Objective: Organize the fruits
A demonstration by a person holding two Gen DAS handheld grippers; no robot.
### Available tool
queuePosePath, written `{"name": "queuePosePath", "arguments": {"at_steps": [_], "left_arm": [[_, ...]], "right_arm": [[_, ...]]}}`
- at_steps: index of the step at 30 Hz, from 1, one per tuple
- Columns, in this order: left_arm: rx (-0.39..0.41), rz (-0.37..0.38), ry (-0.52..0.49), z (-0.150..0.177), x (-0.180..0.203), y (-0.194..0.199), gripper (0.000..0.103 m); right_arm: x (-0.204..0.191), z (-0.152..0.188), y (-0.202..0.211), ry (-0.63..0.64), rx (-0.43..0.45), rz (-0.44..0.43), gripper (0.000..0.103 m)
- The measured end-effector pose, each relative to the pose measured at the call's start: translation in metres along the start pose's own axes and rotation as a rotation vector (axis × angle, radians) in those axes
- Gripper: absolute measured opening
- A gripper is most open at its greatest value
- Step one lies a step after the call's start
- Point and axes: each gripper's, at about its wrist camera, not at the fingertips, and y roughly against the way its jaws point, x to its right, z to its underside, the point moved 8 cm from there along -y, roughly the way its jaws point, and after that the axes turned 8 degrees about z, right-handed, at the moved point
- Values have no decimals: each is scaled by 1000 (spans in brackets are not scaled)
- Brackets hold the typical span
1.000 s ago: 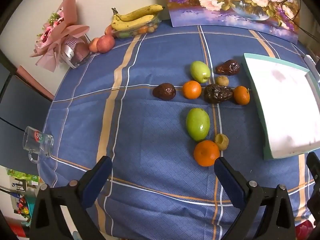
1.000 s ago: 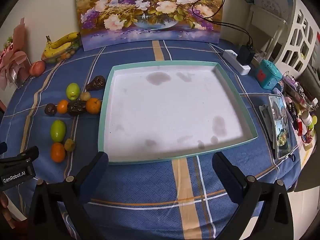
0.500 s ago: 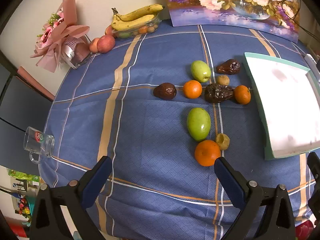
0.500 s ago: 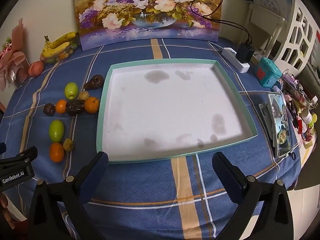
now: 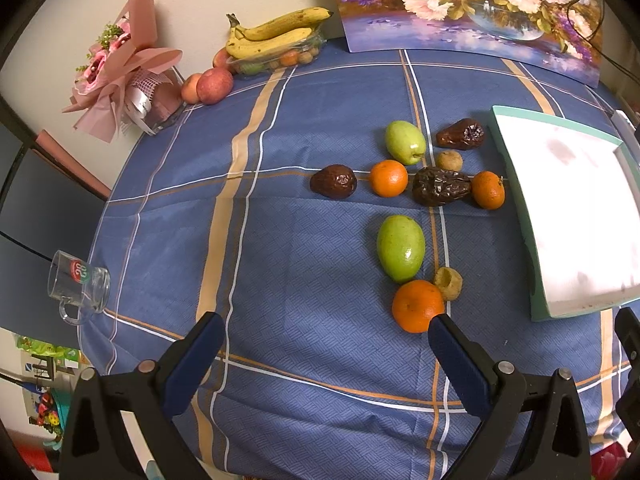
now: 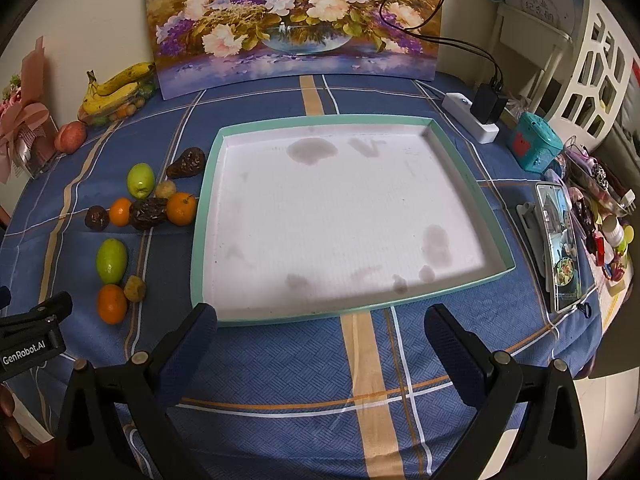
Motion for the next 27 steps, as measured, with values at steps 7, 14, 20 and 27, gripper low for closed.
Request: {"name": "queuePosePath", "arguments": {"at_steps": [7, 14, 20, 27], "left_arm": [[-1, 1, 1, -1, 0, 0, 103], [-3, 1, 0, -1, 0, 0, 103], [-2, 1, 0, -1, 0, 0, 103], [-3, 1, 0, -1, 0, 0, 103]], "right_arm": [[0, 0, 0, 0, -1, 1, 103], [-1, 2, -1, 1, -3, 2, 103], [-1, 3, -2, 2, -5, 3, 103], [-2, 4, -3, 7, -10, 5, 103]]}}
